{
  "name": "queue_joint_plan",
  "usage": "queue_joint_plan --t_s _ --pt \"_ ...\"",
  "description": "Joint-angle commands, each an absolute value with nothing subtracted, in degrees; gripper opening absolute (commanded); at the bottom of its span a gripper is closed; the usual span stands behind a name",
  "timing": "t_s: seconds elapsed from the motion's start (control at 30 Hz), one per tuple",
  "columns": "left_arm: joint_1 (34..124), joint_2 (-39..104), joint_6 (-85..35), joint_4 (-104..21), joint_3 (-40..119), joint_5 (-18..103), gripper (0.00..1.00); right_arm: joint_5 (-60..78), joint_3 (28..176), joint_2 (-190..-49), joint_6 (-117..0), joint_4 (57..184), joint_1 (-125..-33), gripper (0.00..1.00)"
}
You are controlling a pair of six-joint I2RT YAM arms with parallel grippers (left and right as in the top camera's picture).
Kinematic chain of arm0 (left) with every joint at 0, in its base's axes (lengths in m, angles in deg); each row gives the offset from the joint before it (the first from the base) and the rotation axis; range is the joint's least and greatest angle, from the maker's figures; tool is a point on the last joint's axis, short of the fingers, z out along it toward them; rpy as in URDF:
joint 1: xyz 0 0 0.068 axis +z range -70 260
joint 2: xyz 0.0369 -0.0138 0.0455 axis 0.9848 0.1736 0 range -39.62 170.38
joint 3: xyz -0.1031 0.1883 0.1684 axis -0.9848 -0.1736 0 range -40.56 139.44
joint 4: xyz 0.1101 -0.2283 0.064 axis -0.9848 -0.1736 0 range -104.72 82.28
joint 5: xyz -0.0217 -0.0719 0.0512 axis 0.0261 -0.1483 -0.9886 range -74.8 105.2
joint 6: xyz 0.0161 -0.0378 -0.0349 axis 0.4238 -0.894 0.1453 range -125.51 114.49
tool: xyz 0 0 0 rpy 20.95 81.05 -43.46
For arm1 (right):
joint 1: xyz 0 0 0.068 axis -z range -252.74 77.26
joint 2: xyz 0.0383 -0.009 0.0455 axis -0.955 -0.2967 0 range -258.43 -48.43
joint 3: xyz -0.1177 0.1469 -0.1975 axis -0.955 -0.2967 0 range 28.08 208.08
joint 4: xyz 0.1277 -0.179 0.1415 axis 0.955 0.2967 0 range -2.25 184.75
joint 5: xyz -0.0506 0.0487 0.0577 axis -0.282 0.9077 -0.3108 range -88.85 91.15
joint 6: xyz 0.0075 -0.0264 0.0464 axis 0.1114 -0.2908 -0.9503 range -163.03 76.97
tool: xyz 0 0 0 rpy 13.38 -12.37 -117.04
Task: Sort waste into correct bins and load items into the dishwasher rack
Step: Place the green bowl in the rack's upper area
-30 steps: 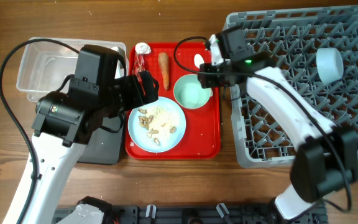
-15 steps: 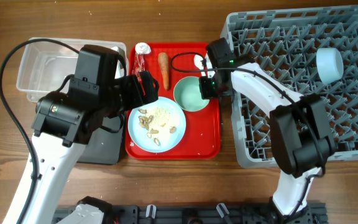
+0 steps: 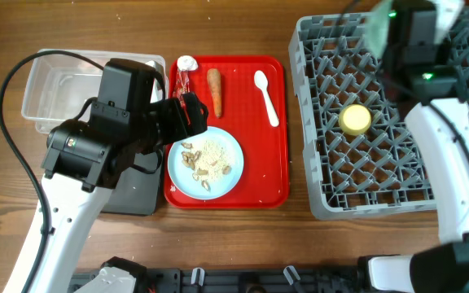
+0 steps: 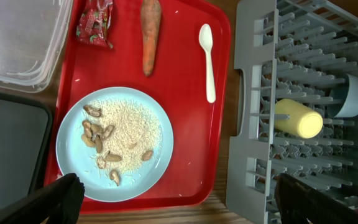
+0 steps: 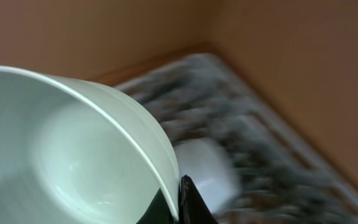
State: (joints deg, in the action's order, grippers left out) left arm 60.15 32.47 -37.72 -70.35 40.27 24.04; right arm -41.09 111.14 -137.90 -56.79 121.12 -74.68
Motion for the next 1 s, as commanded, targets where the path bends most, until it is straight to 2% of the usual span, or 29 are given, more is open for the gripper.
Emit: queue_joint_plan --t_s 0.0,0.1,0.27,0.47,0.7,0.97 --pt "60.36 32.38 -37.48 -70.16 40.40 23.75 1.00 -49.87 110.95 -144.39 -56.26 118.91 -69.26 0.04" --pt "60.36 32.38 -37.48 -70.16 40.40 23.75 1.00 -50.68 110.95 -149.99 -50.10 114.34 -67.46 0.04" --pt "60.36 32.38 -37.50 -70.35 40.40 24.87 1.00 -61.02 110.95 -157.26 -41.82 103.83 -68.08 0.04" --pt "60.36 32.38 -37.48 -70.11 40.40 25.00 1.00 -60.98 110.95 -160.35 -37.57 97.40 -68.78 0.04" --pt "60.36 32.38 -37.48 -70.13 40.40 25.00 1.00 -60.98 110.95 -163.21 -25.82 84.01 -69.43 0.04" --pt "60.36 33.28 -37.45 -69.65 40.40 25.00 1.00 -61.48 110.95 -167.60 -25.03 84.57 -72.80 0.04"
